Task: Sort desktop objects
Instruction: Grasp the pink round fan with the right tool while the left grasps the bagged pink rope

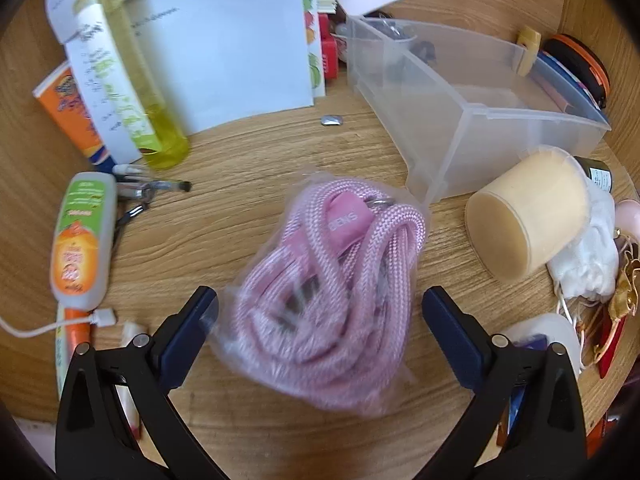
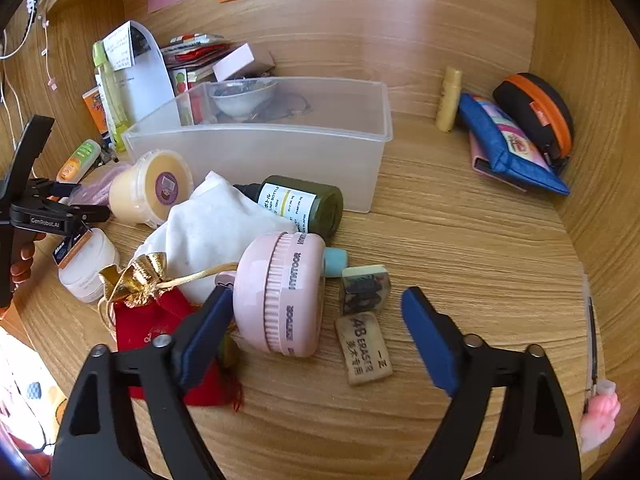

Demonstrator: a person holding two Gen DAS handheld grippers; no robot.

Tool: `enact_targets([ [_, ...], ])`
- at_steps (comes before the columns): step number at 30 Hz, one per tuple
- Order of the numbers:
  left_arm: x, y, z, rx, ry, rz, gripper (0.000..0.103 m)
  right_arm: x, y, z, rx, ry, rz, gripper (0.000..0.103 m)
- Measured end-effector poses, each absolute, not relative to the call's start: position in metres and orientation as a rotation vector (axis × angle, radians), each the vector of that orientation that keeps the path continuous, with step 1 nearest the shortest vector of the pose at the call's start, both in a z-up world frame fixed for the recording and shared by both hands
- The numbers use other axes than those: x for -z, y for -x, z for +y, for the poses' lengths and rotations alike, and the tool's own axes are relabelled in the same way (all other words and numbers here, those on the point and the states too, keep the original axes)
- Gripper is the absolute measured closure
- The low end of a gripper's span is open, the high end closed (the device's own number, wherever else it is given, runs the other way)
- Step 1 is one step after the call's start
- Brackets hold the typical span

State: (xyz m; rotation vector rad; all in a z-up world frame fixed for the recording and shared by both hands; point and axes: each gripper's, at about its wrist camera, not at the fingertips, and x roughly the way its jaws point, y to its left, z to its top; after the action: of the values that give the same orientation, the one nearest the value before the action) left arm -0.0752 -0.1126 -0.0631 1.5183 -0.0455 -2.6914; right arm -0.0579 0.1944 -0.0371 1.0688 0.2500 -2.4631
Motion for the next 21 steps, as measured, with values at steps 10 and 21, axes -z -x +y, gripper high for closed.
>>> enact_targets([
  [10, 0.068, 0.086, -0.119, 2.721, -1.534, 0.019, 0.0, 0.038, 0.064, 0.189, 2.439, -1.055, 0.242, 0.038],
  [21, 0.061, 0.072, -0.128, 2.755, -1.456, 0.026, 0.036, 0.035, 0.059, 0.193, 2.406, -1.058, 0.215, 0.066],
])
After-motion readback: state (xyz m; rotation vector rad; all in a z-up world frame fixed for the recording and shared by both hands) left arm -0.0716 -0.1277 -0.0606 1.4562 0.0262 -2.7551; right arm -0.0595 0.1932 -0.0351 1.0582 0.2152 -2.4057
